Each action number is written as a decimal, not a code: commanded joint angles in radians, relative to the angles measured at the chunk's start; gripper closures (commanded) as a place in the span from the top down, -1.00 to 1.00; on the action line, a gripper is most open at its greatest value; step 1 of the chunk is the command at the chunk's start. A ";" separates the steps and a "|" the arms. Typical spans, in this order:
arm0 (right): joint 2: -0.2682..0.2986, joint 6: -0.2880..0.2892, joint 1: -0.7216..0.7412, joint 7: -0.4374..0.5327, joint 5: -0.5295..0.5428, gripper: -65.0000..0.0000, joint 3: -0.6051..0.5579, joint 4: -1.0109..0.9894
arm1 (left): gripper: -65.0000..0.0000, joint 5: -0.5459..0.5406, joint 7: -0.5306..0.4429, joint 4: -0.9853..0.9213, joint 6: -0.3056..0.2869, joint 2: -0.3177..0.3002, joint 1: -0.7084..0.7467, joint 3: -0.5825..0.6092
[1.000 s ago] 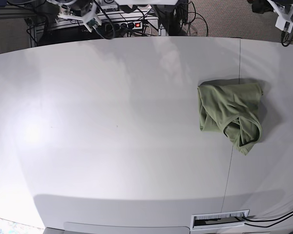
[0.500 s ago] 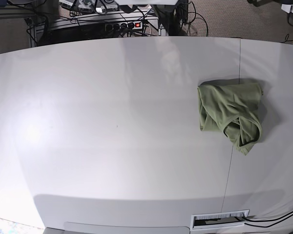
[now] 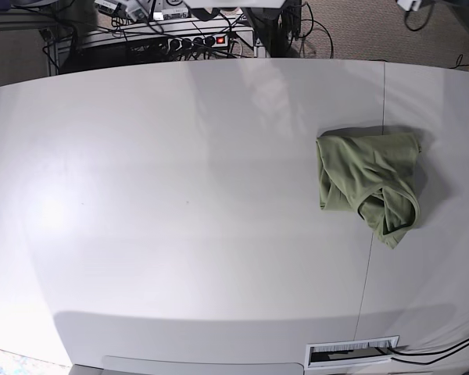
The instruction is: Fold the T-shirt properly
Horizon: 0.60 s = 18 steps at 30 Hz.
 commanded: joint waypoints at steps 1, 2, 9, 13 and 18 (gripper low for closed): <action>0.013 0.004 -0.002 0.011 0.002 -1.00 0.004 -0.017 | -1.00 0.031 -0.039 -0.009 0.019 -0.010 0.004 0.023; 0.017 0.004 0.014 0.026 0.002 -1.00 0.004 -0.045 | -1.00 0.069 -0.080 -0.026 0.048 -0.010 -0.010 0.052; 0.016 0.004 0.161 0.070 0.002 -1.00 0.004 -0.287 | -1.00 0.188 -0.172 -0.121 0.148 0.006 -0.123 0.224; 0.011 0.005 0.267 0.164 -0.003 -1.00 0.004 -0.451 | -1.00 0.253 -0.219 -0.195 0.234 0.058 -0.182 0.280; 0.003 0.004 0.397 0.235 -0.110 -1.00 -0.007 -0.632 | -1.00 0.312 -0.235 -0.301 0.255 0.132 -0.245 0.300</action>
